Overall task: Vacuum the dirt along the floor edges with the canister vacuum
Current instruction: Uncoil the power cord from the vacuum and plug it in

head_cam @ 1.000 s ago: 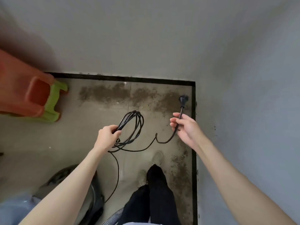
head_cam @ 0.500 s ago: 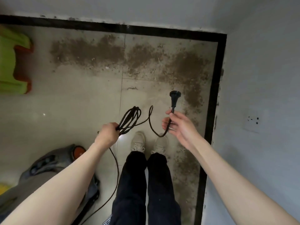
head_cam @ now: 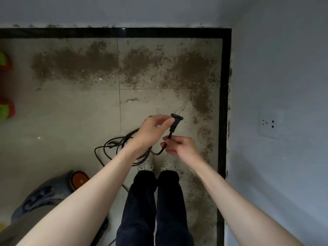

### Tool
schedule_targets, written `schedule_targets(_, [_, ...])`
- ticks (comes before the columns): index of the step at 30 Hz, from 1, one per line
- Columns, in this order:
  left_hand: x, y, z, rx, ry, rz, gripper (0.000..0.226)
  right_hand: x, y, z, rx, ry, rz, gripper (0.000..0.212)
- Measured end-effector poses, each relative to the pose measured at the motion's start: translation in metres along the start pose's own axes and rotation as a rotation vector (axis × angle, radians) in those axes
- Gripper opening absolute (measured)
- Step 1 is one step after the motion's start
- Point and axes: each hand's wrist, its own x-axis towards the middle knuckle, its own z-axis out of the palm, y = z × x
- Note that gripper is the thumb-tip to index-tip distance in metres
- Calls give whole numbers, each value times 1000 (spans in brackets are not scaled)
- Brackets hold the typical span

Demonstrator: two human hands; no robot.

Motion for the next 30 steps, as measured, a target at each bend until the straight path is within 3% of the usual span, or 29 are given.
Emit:
schedule_targets(2, [4,8,11,21,36,20,5,0,2,-6,15,8,-15,18])
schedule_targets(5, [9,15,25,92,-61,36,15,-1,7,-17,19,11,-38,23])
schedule_targets(9, [13,20,47,217,-110,116,12,-3,14,-43,-114,59,-43,13])
schedule_targets(13, [22,26,70,153,-72,123,21,-14,10,-104,-976,66,-39,35])
schedule_targets(17, [45,29,105,451,-110,264,27,-22,0,-174,-1558,355,-186,37])
schedule_targets(20, [63,29,143,523,-101,395,25,-22,-4,-216,-2011,516,-27,53])
schedule_targets(23, [85,31,187,529,-63,517,23,-27,6,-249,-2397,508,91,62])
schedule_targets(26, [103,30,229,529,-72,619,28,-30,20,-263,-2678,439,161,73])
schedule_targets(30, [115,30,268,516,-42,657,28,-27,25,-267,-2775,448,168,74])
